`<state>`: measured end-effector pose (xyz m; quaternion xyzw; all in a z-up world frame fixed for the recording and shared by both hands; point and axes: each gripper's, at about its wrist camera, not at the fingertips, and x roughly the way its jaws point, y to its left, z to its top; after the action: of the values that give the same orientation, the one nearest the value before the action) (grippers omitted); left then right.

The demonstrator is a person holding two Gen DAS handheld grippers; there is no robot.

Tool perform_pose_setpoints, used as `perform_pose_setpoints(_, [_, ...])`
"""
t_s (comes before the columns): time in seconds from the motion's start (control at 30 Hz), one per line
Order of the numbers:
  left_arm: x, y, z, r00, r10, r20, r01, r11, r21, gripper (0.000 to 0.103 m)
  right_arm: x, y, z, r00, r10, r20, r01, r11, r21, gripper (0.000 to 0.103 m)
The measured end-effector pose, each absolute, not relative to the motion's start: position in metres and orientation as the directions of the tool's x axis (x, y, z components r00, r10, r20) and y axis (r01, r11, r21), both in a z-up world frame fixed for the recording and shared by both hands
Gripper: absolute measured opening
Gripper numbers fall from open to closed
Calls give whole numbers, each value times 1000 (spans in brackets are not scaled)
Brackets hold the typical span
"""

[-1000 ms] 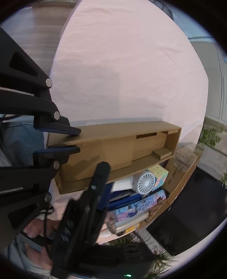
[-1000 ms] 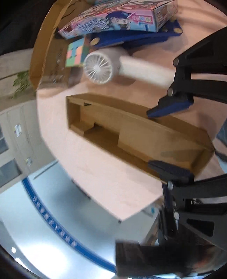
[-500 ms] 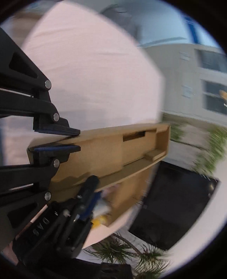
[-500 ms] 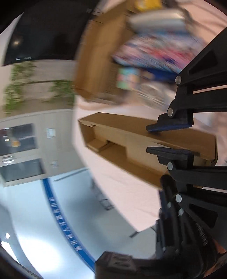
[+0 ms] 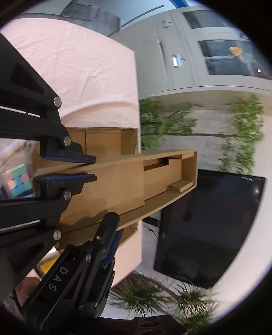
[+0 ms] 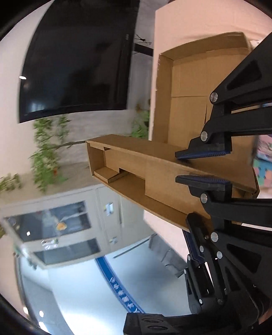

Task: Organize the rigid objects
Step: 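Lift the cardboard insert and lower it into the large open box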

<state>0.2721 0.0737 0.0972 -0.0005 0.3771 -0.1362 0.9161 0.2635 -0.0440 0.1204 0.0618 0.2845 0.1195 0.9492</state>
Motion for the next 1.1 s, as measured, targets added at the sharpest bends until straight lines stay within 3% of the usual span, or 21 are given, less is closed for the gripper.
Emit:
perform_pose_setpoints(0.23, [338, 91, -8, 504, -167, -847, 162, 982, -97, 8, 397, -55, 21, 601, 343, -721, -153, 936, 318, 14])
perform_pose_setpoints(0.37, [343, 99, -49, 448, -93, -889, 112, 993, -47, 6, 433, -48, -43, 466, 377, -800, -118, 923, 367, 13])
perform_pose_setpoints(0.63, [319, 106, -39, 486, -35, -873, 90, 996, 10, 7, 443, -31, -72, 403, 434, -806, -120, 898, 424, 14])
perform_pose_setpoints(0.97, [308, 114, -19, 548, -75, -833, 51, 997, -56, 8, 437, -20, -88, 371, 500, -783, -111, 861, 497, 25])
perform_pose_setpoints(1.03, [303, 114, -11, 571, -65, -818, 47, 998, -46, 19, 434, -23, -87, 369, 514, -774, -122, 853, 508, 42])
perform_pose_setpoints(1.07, [300, 113, -7, 586, -54, -808, 53, 998, -28, 35, 431, -27, -82, 389, 503, -772, -126, 859, 496, 64])
perform_pose_setpoints(1.1, [297, 112, -5, 601, -46, -798, 59, 998, -13, 57, 429, -27, -76, 413, 490, -768, -129, 866, 484, 85])
